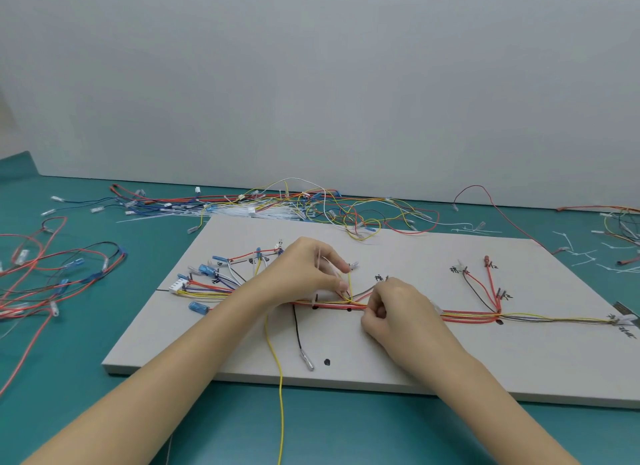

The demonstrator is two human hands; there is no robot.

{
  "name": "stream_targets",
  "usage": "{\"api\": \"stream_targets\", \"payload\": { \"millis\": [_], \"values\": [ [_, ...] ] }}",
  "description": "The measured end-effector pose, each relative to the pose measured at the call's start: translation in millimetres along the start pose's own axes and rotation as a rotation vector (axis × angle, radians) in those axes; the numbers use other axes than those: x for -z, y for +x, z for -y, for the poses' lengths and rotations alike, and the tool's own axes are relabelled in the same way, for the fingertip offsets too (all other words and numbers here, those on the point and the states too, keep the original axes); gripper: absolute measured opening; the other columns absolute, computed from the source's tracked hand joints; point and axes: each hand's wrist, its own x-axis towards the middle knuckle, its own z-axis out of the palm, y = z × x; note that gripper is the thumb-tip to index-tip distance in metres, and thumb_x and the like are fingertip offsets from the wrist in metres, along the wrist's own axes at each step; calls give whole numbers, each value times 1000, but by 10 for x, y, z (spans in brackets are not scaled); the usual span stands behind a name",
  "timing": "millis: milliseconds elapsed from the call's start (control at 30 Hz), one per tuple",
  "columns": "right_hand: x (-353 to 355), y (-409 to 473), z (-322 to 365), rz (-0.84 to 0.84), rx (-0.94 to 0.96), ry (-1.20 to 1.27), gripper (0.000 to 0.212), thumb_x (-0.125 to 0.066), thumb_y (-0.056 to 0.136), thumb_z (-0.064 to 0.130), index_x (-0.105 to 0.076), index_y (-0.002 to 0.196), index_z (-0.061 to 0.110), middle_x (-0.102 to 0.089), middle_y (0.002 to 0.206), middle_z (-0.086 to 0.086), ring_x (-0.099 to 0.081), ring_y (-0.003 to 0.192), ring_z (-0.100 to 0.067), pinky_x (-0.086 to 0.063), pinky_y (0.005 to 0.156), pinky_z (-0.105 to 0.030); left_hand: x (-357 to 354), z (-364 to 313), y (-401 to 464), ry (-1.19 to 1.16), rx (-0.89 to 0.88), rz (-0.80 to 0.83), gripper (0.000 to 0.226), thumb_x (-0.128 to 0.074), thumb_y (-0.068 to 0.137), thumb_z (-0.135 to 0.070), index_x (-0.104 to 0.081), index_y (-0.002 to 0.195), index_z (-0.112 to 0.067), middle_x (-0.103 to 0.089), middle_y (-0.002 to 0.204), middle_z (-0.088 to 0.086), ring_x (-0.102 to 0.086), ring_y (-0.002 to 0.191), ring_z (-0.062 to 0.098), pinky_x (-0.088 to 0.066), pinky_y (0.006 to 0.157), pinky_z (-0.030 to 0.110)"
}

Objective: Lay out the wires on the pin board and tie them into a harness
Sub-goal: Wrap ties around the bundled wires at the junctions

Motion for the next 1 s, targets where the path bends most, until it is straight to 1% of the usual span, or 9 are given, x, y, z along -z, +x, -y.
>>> {"api": "stream_targets", "payload": {
  "millis": [133, 267, 367, 433, 500, 667, 767, 833, 1000],
  "values": [
    [-20, -1, -51, 26, 18, 196, 10, -54, 86, 19, -50, 77, 20, -51, 82, 8, -47, 75, -7, -33, 63, -17, -22, 20, -29, -31, 22, -97, 16, -83, 74, -13, -76, 89, -11, -75, 76, 12, -65, 69, 15, -48, 72, 29],
    [0, 16, -39, 10, -49, 503, 10, -57, 86, 17, -53, 76, 19, -57, 75, 9, -49, 59, -2, -35, 56, -14, -115, 24, -42, -14, 49, -190, 9, -83, 73, -18, -78, 81, -20, -75, 74, -1, -72, 83, 19, -54, 88, 45],
    [32, 54, 8, 77, -148, 847, 9, -57, 89, 8, -58, 81, 9, -66, 64, -3, -56, 53, -11, -44, 51, -20, -198, 16, -51, 81, 45, -196, 7, -82, 74, -32, -77, 77, -29, -73, 70, -14, -68, 88, 5, -41, 97, 41],
    [52, 84, 42, 123, -215, 1064, 11, -55, 90, 0, -55, 79, 3, -70, 75, -20, -63, 59, -25, -50, 52, -29, -250, -4, -64, 197, 31, -272, 4, -78, 76, -37, -74, 74, -35, -68, 64, -21, -63, 92, -1, -23, 86, 30],
    [75, 94, 64, 135, -280, 1182, 13, -51, 89, -6, -53, 79, 1, -71, 84, -23, -67, 64, -28, -55, 55, -30, -283, -15, -73, 353, -19, -355, 1, -73, 78, -37, -74, 78, -37, -62, 63, -23, -58, 95, -1, -13, 74, 31],
    [96, 106, 68, 221, -354, 1242, 9, -53, 88, -2, -59, 82, 1, -71, 81, -21, -71, 71, -28, -59, 62, -27, -312, 6, -68, 466, -132, -432, 4, -72, 78, -37, -74, 82, -38, -55, 60, -27, -50, 100, 1, -10, 72, 29],
    [66, 102, 81, 194, -376, 1272, 8, -59, 91, 4, -62, 87, -1, -70, 81, -21, -70, 69, -27, -59, 64, -27, -321, 13, -73, 478, -134, -469, 4, -71, 80, -41, -74, 81, -39, -59, 63, -28, -50, 100, 1, -10, 72, 30],
    [42, 92, 85, 171, -375, 1281, 12, -62, 92, 8, -64, 88, -3, -71, 78, -19, -71, 67, -26, -59, 62, -26, -319, 15, -72, 412, -111, -438, 3, -70, 81, -40, -73, 81, -38, -59, 62, -26, -54, 98, 0, -13, 74, 31],
    [10, 97, 85, 135, -374, 1268, 16, -69, 88, 11, -69, 86, -5, -71, 75, -18, -70, 64, -25, -59, 60, -25, -289, -1, -94, 140, -6, -373, 3, -76, 75, -34, -74, 75, -32, -68, 63, -20, -64, 83, -6, -34, 95, 36]
  ]
}}
